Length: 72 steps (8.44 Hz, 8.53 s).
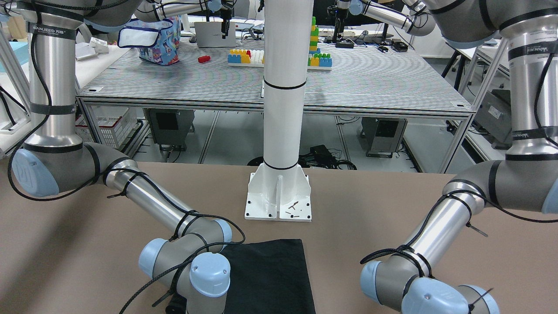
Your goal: Fold clothes
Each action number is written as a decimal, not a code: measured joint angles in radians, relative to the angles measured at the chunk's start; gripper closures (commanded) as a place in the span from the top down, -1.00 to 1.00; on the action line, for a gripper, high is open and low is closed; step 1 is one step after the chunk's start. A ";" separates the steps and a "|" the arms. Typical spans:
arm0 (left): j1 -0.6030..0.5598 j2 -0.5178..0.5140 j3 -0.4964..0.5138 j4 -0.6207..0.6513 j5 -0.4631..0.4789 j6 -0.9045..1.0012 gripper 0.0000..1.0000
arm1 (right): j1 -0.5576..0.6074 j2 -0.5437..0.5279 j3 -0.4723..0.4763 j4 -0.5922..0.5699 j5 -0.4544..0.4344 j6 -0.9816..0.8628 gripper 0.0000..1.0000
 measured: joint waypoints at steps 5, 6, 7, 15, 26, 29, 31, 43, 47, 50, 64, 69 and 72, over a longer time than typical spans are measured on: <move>0.002 0.001 -0.003 0.000 0.001 -0.003 1.00 | 0.011 -0.061 0.149 0.037 0.090 0.307 0.89; 0.002 0.000 -0.004 0.000 0.001 -0.004 1.00 | -0.028 -0.127 0.268 0.038 0.100 0.461 0.89; 0.003 -0.001 -0.004 0.000 0.000 -0.005 1.00 | -0.077 -0.203 0.398 0.039 0.102 0.629 0.89; 0.004 -0.007 -0.007 0.001 0.009 -0.050 1.00 | -0.470 -0.569 0.768 0.040 -0.188 1.291 0.32; 0.005 -0.018 -0.009 0.014 0.011 -0.065 1.00 | -0.518 -0.562 0.690 0.051 -0.191 1.286 -1.00; 0.005 -0.016 -0.008 0.014 0.009 -0.065 1.00 | -0.521 -0.541 0.694 0.041 -0.193 1.289 -1.00; 0.004 -0.010 -0.008 0.013 0.007 -0.065 1.00 | -0.524 -0.492 0.703 0.001 -0.195 1.298 -1.00; 0.506 0.681 -0.803 0.013 0.280 -0.459 0.88 | -0.592 -0.446 0.772 -0.095 -0.207 1.311 -1.00; 0.827 0.729 -0.819 0.014 0.581 -0.580 0.59 | -0.591 -0.447 0.771 -0.094 -0.207 1.309 -1.00; 0.886 0.725 -0.798 0.014 0.642 -0.609 0.06 | -0.589 -0.450 0.769 -0.092 -0.207 1.309 -1.00; 0.864 0.825 -1.009 0.013 0.571 -0.643 -1.00 | -0.555 -0.471 0.829 -0.066 -0.191 1.294 -1.00; 0.357 0.547 -0.790 0.016 0.130 -0.597 -1.00 | -0.143 -0.299 0.699 -0.070 0.113 1.173 -1.00; 0.133 0.258 -0.404 0.011 -0.026 -0.530 -1.00 | 0.020 -0.089 0.332 -0.025 0.254 1.041 0.61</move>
